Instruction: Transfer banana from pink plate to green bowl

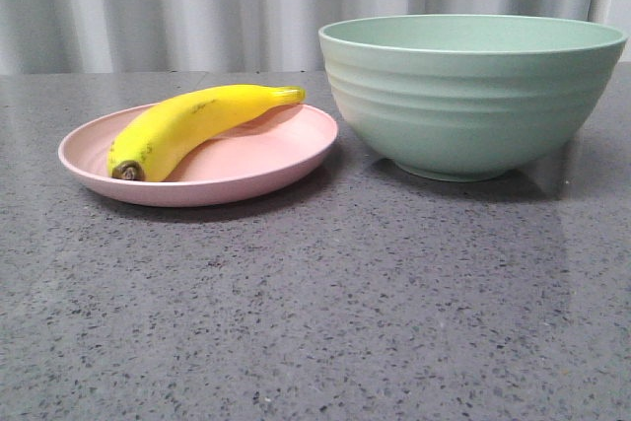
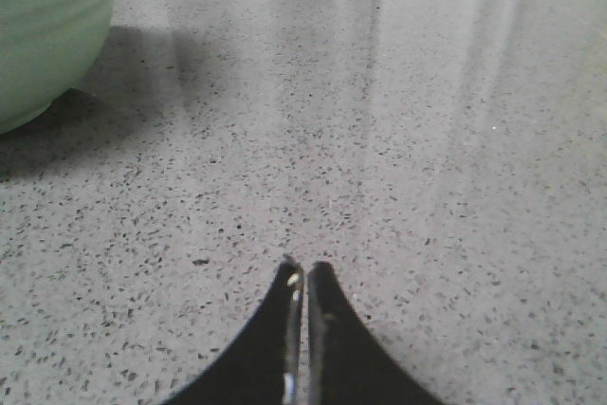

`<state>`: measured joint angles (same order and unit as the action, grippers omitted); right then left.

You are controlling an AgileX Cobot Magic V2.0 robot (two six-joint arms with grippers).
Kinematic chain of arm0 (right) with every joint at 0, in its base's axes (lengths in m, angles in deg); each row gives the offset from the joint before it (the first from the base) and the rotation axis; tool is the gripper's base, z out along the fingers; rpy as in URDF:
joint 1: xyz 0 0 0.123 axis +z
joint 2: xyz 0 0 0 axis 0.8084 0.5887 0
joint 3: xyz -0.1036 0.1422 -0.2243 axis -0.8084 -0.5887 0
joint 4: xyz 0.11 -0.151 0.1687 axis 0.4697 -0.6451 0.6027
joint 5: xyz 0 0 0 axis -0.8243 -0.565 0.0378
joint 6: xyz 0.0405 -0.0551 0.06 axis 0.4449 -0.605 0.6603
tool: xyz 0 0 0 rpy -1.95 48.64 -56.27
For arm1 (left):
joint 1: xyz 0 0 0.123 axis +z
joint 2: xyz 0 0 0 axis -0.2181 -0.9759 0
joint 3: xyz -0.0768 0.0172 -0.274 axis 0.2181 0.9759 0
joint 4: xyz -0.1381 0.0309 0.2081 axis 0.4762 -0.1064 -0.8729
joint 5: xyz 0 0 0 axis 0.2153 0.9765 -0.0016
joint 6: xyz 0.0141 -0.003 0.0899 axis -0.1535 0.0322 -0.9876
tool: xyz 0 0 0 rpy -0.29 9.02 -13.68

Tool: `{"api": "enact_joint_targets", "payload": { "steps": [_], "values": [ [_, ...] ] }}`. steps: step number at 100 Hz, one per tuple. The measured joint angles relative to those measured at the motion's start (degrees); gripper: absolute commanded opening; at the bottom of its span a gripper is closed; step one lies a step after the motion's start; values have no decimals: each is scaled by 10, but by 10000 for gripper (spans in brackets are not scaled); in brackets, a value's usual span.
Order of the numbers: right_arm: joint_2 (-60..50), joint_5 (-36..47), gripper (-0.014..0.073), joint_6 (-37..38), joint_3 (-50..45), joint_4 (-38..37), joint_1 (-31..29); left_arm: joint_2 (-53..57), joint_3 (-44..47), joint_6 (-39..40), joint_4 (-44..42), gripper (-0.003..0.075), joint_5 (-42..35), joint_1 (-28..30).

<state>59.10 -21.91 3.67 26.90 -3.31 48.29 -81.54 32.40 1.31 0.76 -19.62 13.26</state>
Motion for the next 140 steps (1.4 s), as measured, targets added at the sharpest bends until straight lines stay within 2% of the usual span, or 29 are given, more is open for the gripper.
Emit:
{"api": "enact_joint_targets", "payload": {
  "steps": [81,140],
  "values": [
    [0,0,-72,0,0,0,0,0,0,0,-1,-19,-3,0],
    [0,14,-72,0,0,0,0,0,0,0,6,-19,-74,0]
  ]
}}
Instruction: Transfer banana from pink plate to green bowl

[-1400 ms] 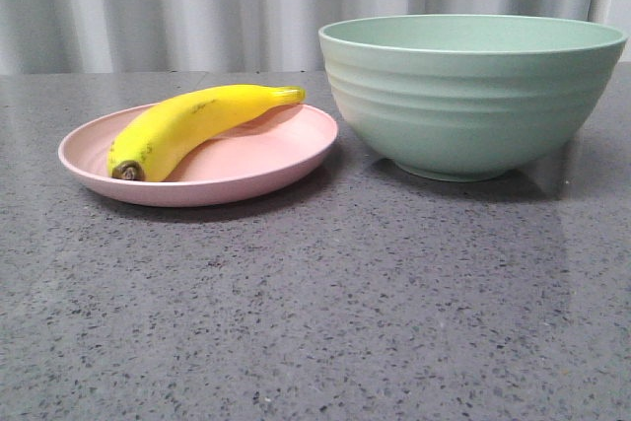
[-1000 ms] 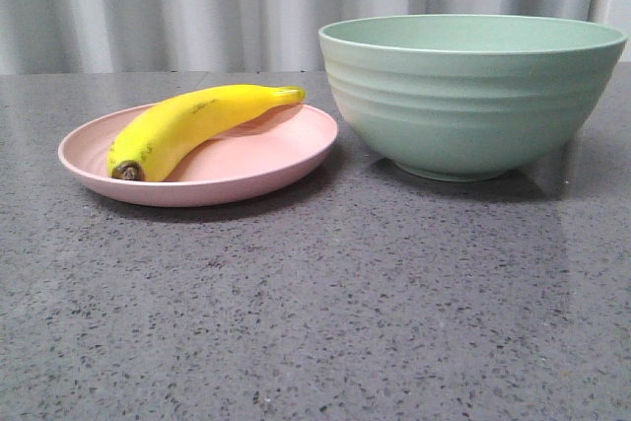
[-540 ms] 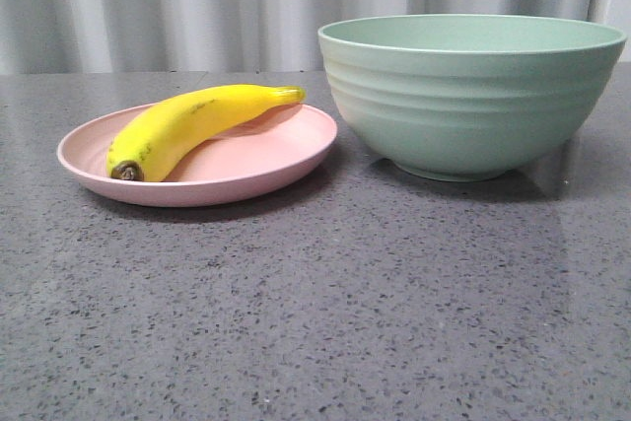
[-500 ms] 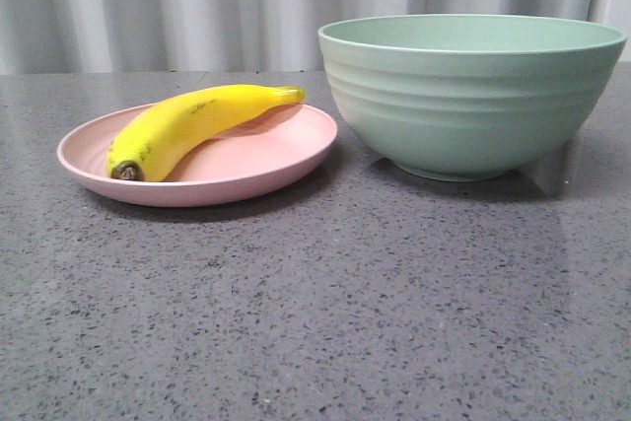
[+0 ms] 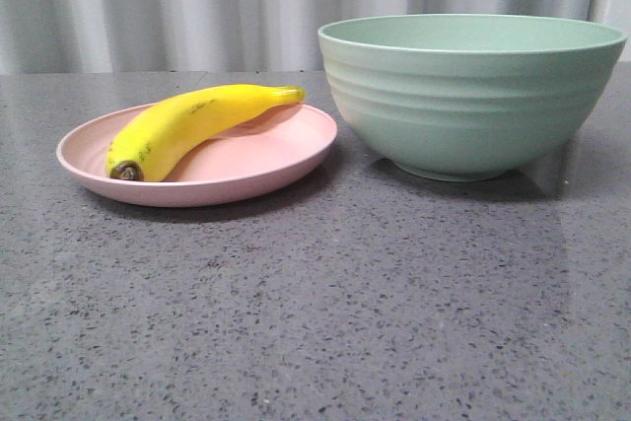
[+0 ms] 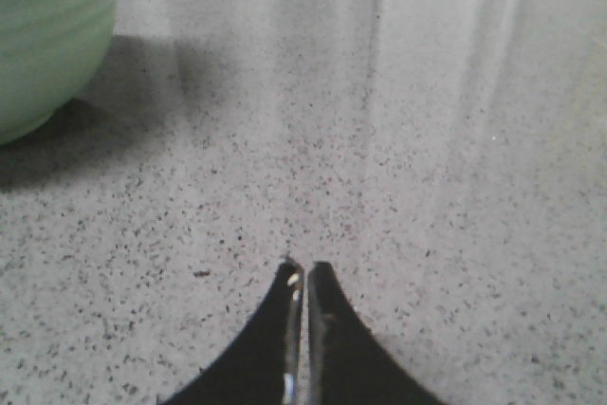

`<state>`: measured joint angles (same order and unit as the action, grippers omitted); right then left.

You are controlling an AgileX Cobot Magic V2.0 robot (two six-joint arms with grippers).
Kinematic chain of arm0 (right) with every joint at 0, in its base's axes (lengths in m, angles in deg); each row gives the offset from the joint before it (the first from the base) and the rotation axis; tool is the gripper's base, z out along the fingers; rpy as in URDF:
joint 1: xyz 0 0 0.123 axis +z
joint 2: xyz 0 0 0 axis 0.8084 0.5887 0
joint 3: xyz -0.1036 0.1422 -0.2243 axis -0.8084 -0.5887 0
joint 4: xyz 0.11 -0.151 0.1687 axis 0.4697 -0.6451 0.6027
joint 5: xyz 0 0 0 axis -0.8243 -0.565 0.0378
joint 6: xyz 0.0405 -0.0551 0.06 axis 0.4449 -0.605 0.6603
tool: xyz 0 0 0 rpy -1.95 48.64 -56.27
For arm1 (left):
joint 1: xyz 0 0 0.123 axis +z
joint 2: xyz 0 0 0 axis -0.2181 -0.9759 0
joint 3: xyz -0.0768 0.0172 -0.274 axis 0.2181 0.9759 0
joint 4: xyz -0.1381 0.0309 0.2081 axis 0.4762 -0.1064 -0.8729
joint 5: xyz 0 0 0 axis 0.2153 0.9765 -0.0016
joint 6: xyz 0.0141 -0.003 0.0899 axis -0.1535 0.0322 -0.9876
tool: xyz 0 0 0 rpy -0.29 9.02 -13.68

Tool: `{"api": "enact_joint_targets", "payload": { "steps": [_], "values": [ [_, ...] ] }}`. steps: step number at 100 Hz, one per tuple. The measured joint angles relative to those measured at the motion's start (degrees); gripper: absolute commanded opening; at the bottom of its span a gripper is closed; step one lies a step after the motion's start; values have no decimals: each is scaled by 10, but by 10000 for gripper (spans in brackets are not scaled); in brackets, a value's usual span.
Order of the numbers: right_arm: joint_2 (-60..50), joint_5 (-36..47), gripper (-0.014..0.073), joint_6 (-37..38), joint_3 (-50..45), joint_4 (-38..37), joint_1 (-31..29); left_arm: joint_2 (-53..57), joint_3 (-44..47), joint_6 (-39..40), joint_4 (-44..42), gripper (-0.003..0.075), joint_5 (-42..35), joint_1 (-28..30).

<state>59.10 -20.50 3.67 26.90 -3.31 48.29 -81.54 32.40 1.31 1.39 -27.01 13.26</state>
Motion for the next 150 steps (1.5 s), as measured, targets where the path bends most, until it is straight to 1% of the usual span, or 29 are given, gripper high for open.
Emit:
{"api": "enact_joint_targets", "payload": {
  "steps": [12,26,39,150],
  "values": [
    [0,8,-72,0,0,0,0,0,0,0,0,-19,-24,0],
    [0,14,-72,0,0,0,0,0,0,0,0,-19,-35,0],
    [0,32,-72,0,0,0,0,0,0,0,0,-18,-36,0],
    [0,35,-72,0,0,0,0,0,0,0,1,-19,-42,0]
  ]
}}
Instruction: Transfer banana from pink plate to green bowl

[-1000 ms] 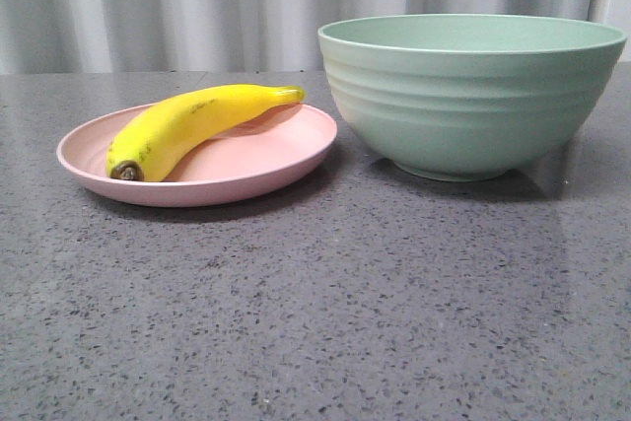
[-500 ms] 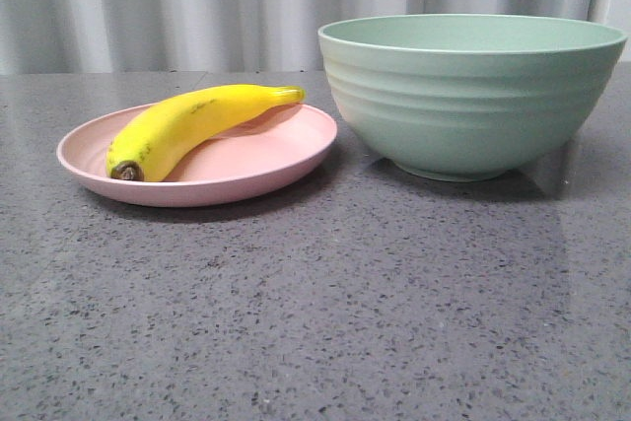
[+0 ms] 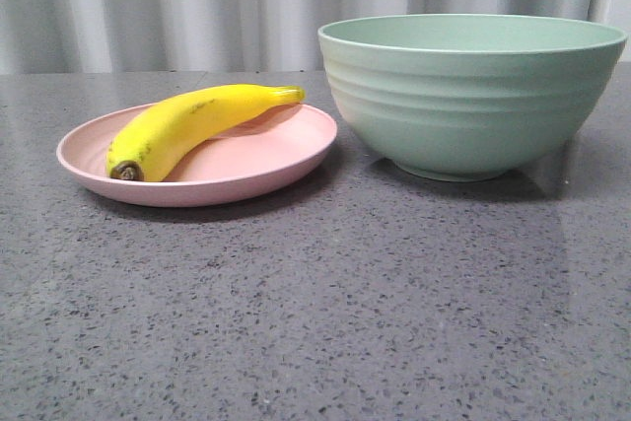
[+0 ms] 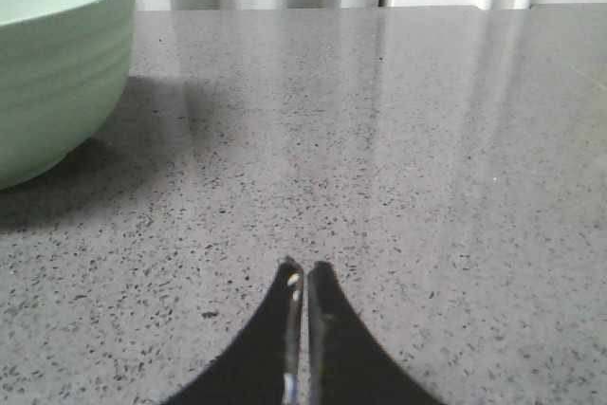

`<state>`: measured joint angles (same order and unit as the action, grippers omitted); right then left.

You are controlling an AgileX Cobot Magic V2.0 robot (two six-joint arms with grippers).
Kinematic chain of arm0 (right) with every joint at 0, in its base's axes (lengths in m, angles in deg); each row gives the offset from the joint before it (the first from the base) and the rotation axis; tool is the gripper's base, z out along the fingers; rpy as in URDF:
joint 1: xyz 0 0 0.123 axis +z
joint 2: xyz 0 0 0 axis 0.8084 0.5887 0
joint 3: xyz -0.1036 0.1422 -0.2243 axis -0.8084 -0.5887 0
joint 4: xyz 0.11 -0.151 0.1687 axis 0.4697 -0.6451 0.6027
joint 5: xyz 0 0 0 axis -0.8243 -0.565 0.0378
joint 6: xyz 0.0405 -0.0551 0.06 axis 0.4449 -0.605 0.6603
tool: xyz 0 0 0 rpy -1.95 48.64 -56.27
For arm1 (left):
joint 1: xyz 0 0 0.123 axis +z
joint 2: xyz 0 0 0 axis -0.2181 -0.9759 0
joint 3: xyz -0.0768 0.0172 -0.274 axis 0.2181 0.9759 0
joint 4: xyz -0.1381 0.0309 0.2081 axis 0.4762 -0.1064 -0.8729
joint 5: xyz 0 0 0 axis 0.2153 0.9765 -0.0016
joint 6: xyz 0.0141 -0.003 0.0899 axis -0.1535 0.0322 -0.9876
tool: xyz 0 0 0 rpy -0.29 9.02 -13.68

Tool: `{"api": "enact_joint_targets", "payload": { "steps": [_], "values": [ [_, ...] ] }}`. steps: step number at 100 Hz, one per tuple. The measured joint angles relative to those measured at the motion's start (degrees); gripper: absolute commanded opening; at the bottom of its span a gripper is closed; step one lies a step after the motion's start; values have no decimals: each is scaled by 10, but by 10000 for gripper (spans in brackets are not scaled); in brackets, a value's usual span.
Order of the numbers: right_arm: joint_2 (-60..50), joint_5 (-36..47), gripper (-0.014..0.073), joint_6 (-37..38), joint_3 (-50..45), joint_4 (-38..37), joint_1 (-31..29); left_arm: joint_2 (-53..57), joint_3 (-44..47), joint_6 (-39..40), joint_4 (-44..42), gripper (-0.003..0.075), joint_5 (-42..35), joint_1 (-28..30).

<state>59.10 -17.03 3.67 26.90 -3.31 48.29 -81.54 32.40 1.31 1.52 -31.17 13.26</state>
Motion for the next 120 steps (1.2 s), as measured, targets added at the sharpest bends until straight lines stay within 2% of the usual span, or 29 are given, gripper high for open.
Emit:
{"api": "enact_joint_targets", "payload": {
  "steps": [10,29,52,65,78,90,106,120],
  "values": [
    [0,24,-72,0,0,2,0,0,0,0,0,-19,-12,0],
    [0,131,-72,0,0,2,0,0,0,0,0,-19,-36,0],
    [0,149,-72,0,0,2,0,0,0,0,0,-19,-55,0],
    [8,110,-71,0,16,2,0,-3,-25,0,0,-19,-25,0],
    [50,33,-71,0,84,3,0,-41,-93,0,0,-19,8,0],
    [101,-6,-71,0,136,4,0,-99,-152,0,1,-19,19,0],
    [167,-20,-72,0,192,4,0,-174,-208,0,11,-19,20,0],
    [193,-17,-72,0,206,5,0,-220,-221,0,12,-18,14,0]
  ]
}}
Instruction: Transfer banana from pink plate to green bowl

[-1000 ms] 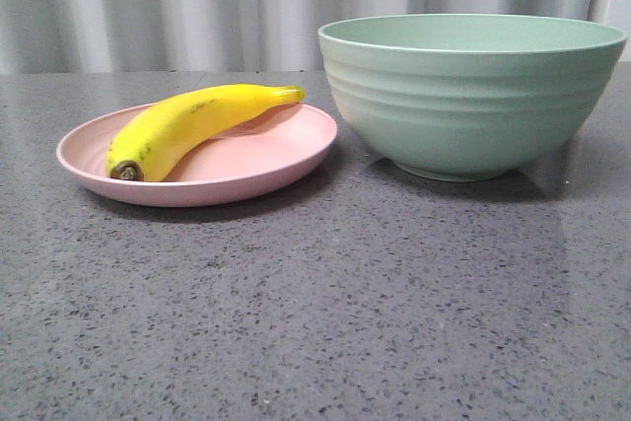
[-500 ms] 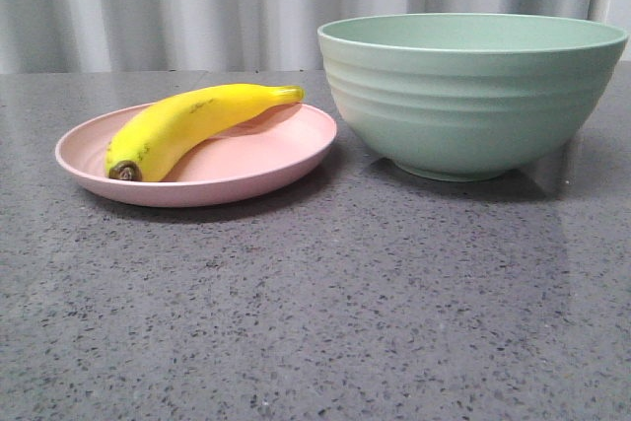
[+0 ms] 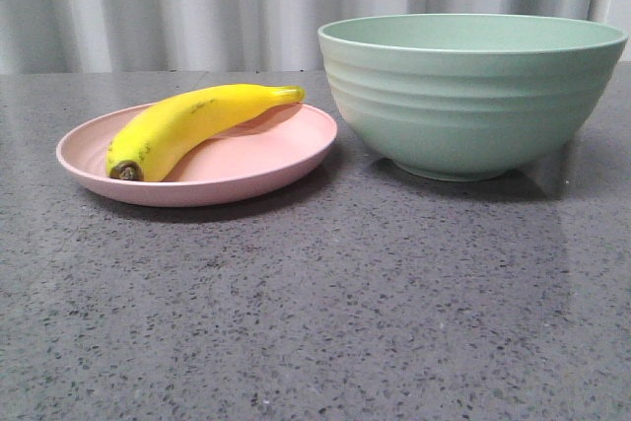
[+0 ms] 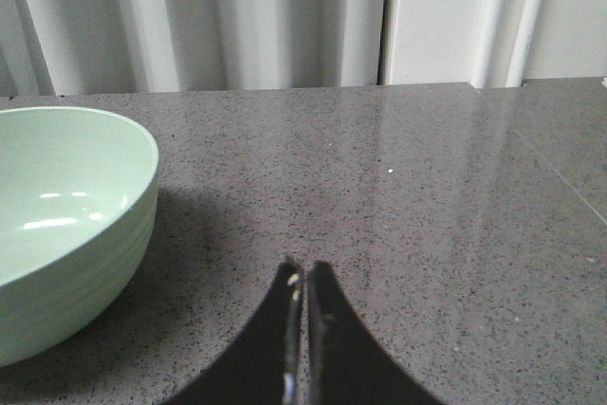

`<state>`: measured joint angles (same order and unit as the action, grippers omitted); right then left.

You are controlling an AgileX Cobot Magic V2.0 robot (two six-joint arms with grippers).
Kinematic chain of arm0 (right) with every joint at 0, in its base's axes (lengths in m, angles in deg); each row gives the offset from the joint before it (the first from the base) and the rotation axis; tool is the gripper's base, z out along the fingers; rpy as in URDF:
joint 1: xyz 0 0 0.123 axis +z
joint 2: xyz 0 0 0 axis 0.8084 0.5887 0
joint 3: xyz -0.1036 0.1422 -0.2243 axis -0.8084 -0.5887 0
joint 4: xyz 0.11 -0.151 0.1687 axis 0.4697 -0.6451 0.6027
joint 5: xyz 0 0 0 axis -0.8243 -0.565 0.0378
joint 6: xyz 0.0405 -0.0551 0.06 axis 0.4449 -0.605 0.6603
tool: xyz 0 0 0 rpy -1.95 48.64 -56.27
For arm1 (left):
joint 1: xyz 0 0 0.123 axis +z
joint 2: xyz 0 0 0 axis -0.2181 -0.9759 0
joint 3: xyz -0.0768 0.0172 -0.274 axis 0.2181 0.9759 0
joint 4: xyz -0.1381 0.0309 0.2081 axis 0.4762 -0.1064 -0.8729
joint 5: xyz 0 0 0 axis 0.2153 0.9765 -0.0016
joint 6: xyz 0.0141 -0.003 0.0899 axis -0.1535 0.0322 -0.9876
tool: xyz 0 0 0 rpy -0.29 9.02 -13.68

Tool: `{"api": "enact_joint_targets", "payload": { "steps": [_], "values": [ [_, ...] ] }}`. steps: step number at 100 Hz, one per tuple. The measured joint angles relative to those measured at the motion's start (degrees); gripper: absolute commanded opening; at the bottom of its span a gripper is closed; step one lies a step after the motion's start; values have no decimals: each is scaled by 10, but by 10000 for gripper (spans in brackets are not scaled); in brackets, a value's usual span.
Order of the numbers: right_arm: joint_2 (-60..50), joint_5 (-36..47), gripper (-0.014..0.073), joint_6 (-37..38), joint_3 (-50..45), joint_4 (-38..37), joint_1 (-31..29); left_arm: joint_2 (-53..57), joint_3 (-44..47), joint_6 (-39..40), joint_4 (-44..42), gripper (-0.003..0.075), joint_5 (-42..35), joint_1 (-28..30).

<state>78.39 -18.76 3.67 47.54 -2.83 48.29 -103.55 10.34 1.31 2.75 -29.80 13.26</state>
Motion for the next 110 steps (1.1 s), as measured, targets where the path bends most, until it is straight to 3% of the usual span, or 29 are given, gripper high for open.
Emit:
{"api": "enact_joint_targets", "payload": {
  "steps": [12,19,34,41,66,95,110],
  "values": [
    [1,-17,-72,0,0,0,0,-25,0,0,1,-13,-10,0],
    [1,-24,-72,0,0,0,0,-34,0,0,1,46,-16,0],
    [1,-27,-71,0,0,0,0,-39,0,0,1,389,-34,0],
    [1,-28,-72,0,0,0,0,-39,0,0,1,475,-49,0],
    [1,-31,-72,0,0,0,0,-47,-6,0,15,470,-63,0],
    [1,-31,-72,0,0,0,0,-140,-102,0,57,461,86,0],
    [1,-31,-72,0,0,0,0,-197,-150,-16,75,462,125,-16]
  ]
}}
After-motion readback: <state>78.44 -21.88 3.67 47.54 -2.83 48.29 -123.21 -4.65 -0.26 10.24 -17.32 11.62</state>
